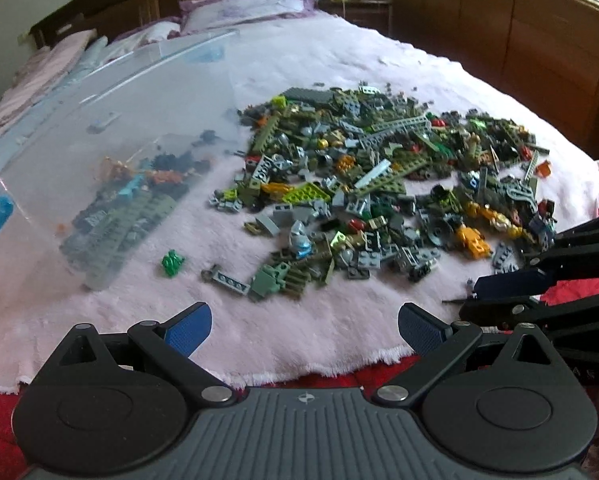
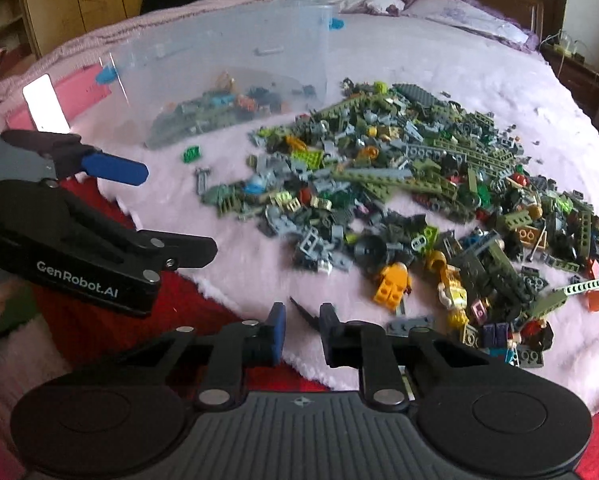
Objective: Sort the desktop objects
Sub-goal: 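Move both open grippers back over the brick pile, then close the left gripper on a green brick while the right gripper grasps a thin grey rod, then carry the green brick and grey rod over the clear bin and open both grippers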
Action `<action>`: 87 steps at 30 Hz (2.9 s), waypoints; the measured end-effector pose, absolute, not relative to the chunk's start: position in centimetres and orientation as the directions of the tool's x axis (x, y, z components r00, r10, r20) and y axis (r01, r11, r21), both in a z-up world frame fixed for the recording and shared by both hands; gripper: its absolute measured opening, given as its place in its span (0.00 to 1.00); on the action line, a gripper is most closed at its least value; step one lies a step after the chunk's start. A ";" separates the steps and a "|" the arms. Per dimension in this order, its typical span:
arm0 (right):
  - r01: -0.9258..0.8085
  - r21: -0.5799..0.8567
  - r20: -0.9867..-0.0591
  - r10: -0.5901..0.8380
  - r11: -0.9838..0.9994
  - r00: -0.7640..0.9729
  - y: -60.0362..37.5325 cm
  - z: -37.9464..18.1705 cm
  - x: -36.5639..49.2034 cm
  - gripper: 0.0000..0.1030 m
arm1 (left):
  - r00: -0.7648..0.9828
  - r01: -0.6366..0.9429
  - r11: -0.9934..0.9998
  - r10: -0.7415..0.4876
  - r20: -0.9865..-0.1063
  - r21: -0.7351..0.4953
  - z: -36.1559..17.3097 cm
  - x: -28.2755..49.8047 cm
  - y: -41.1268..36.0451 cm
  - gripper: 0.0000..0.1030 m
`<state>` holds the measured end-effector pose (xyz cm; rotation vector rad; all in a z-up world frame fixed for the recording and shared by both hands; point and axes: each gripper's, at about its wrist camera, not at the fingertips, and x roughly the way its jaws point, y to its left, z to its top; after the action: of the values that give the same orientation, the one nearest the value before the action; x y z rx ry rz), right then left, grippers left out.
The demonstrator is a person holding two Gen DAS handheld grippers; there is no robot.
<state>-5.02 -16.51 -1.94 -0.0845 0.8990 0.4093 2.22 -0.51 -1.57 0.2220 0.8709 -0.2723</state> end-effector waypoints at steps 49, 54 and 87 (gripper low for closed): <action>-0.358 0.083 -0.785 0.282 0.930 0.551 -16.8 -2.9 -5.2 0.03 | 0.705 0.129 0.990 -0.130 -0.697 -0.054 -3.0 7.8 7.4 0.21; -0.361 0.093 -0.746 0.305 0.928 0.592 -16.9 -1.1 -5.5 0.03 | 0.731 0.171 0.985 -0.150 -0.665 -0.035 -0.4 5.6 6.8 0.21; -0.548 0.124 -0.544 0.519 0.827 0.660 -3.6 12.7 16.7 0.24 | 0.826 -0.001 1.000 0.017 -0.563 0.029 10.1 13.6 12.0 0.77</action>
<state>16.72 -3.65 12.70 -0.0519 0.5991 0.6039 13.63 12.01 10.09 0.0281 0.5982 0.0092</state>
